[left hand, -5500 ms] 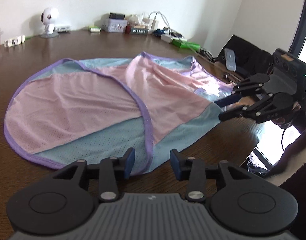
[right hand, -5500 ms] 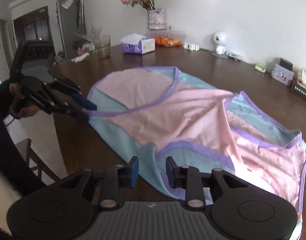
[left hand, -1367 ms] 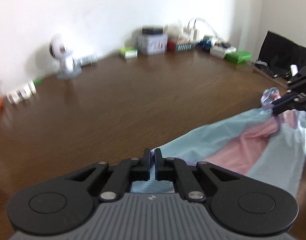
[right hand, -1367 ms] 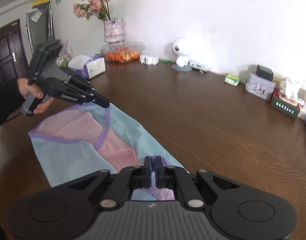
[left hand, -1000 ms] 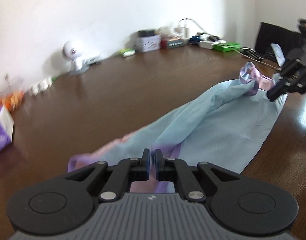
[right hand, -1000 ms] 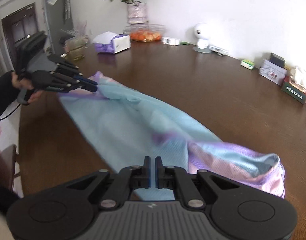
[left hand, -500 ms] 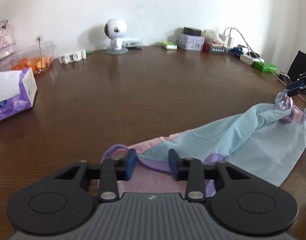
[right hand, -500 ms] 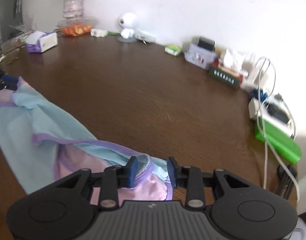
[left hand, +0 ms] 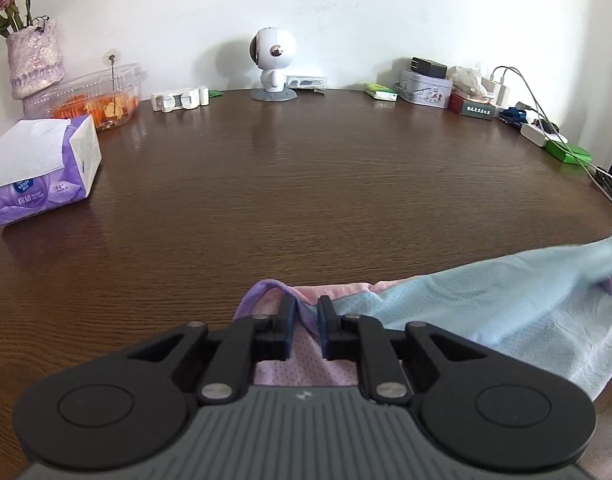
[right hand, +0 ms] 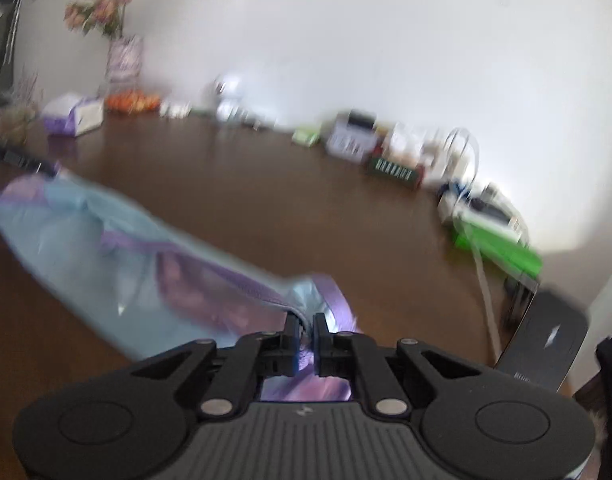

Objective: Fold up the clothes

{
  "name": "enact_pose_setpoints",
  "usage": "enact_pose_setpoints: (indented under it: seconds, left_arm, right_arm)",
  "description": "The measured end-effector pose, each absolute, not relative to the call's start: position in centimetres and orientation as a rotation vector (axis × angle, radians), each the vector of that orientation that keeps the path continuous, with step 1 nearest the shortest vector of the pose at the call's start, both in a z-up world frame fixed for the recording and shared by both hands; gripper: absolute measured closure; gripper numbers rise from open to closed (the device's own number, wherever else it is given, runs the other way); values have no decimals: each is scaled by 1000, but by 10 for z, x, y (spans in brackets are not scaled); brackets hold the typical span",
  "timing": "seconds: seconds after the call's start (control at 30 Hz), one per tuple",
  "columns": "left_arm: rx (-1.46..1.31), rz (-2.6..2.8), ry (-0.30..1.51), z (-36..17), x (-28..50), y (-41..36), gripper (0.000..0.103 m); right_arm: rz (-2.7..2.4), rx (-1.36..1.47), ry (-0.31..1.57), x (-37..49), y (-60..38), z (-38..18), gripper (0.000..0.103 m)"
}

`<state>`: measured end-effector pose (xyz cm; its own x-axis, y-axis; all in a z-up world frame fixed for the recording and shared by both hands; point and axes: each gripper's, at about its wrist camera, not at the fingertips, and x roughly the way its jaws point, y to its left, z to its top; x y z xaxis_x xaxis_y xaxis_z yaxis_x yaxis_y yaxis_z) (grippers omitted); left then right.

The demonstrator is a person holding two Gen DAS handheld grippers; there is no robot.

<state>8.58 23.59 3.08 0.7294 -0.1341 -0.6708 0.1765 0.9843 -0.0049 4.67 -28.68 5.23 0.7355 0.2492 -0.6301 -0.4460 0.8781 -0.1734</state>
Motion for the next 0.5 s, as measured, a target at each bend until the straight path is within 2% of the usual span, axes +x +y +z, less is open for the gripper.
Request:
enact_pose_setpoints:
  seconds: [0.03, 0.07, 0.13, 0.2, 0.23, 0.33, 0.37, 0.4, 0.47, 0.5]
  left_arm:
    - [75, -166, 727, 33, 84, 234, 69]
    - [90, -180, 709, 37, 78, 232, 66]
    - [106, -251, 635, 52, 60, 226, 59]
    - [111, -349, 581, 63, 48, 213, 49]
    - [119, -405, 559, 66, 43, 202, 45]
    - [227, -570, 584, 60, 39, 159, 45]
    - [271, -619, 598, 55, 39, 146, 45]
    - [310, -643, 611, 50, 39, 136, 46]
    - [318, -642, 642, 41, 47, 130, 48]
    - [301, -639, 664, 38, 52, 132, 57]
  right_arm:
    - [398, -335, 640, 41, -286, 51, 92]
    - [409, -335, 620, 35, -283, 55, 90]
    - [457, -312, 544, 25, -275, 72, 72]
    - [541, -271, 485, 26, -258, 84, 71]
    - [591, -253, 488, 32, -242, 83, 72]
    - [718, -234, 518, 52, -193, 74, 76]
    - [745, -245, 534, 59, -175, 68, 78]
    - [755, -258, 549, 65, -162, 61, 85]
    - [763, -312, 581, 71, -147, 50, 88]
    - [769, -345, 587, 72, -142, 46, 97]
